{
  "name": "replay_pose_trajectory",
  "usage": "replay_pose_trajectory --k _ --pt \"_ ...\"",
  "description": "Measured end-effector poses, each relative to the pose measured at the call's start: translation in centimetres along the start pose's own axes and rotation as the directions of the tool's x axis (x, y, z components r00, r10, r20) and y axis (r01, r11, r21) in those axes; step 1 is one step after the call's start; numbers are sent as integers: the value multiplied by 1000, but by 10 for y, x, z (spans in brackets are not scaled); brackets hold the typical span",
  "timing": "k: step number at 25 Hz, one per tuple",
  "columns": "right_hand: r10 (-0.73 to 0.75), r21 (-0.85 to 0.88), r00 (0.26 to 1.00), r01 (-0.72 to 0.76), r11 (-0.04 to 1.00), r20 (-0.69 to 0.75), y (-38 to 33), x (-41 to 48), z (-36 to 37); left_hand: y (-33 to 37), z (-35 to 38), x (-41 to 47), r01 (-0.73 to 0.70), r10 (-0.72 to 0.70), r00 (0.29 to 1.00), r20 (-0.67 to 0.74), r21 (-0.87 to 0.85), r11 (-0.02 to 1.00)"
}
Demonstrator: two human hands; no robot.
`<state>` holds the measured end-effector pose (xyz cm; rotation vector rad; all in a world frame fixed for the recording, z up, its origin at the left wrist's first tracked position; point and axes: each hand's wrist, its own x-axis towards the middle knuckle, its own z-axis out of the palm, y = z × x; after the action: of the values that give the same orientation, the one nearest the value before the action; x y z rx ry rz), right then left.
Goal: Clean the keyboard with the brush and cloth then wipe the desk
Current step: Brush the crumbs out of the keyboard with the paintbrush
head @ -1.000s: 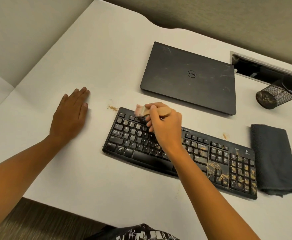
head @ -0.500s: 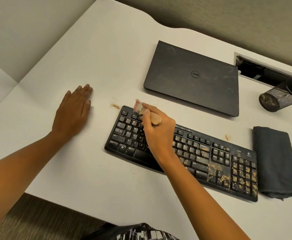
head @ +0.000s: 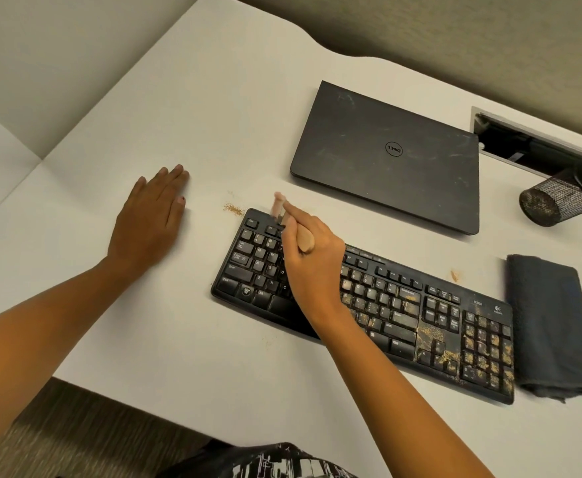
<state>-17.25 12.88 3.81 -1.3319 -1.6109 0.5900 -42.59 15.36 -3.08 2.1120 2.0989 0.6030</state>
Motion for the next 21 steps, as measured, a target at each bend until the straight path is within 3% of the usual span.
replay_pose_trajectory --k 5,11,16,21 --pt "41 24 995 -39 999 -95 5 0 -13 0 1 -1 -4 4 1000 -4 2 1000" --pt "91 17 996 -91 996 18 -1 4 -4 0 1 -1 1 -1 1000 1 -2 1000" --pt "127 63 990 -123 990 -58 -2 5 -15 1 1 -1 1 -1 1000 -6 -2 1000" --pt "119 -34 992 -118 992 45 -4 3 0 0 0 0 8 -8 1000 3 -2 1000"
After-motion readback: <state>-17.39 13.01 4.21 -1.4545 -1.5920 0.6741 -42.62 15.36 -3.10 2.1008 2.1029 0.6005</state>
